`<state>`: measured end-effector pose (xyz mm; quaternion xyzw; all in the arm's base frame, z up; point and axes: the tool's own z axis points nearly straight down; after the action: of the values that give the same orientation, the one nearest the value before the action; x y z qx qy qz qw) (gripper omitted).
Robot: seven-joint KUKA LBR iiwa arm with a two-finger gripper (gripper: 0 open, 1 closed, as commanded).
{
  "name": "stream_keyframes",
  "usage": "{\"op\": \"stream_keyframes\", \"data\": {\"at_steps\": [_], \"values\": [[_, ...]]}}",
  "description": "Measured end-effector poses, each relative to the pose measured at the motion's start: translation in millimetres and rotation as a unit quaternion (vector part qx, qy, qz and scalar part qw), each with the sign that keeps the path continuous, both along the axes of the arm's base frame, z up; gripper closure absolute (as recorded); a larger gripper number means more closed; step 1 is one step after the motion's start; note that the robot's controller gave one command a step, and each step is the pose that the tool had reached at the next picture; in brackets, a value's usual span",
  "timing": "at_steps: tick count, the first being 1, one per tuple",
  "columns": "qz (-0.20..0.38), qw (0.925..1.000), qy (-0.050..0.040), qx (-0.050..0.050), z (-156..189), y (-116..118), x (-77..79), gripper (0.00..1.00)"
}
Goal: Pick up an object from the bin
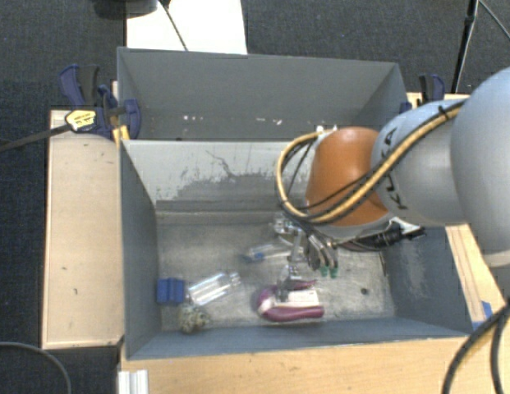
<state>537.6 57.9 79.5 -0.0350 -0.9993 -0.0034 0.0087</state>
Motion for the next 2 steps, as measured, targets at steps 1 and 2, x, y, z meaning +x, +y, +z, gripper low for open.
{"op": "stream_keyframes", "data": {"at_steps": [1,2], "values": [[0.005,0.9999,-0.0147,-0.003,161.8,-7.1,14.0,1.00],[0.005,0.9999,-0.0097,-0.003,156.9,-7.3,12.2,0.00]]}}
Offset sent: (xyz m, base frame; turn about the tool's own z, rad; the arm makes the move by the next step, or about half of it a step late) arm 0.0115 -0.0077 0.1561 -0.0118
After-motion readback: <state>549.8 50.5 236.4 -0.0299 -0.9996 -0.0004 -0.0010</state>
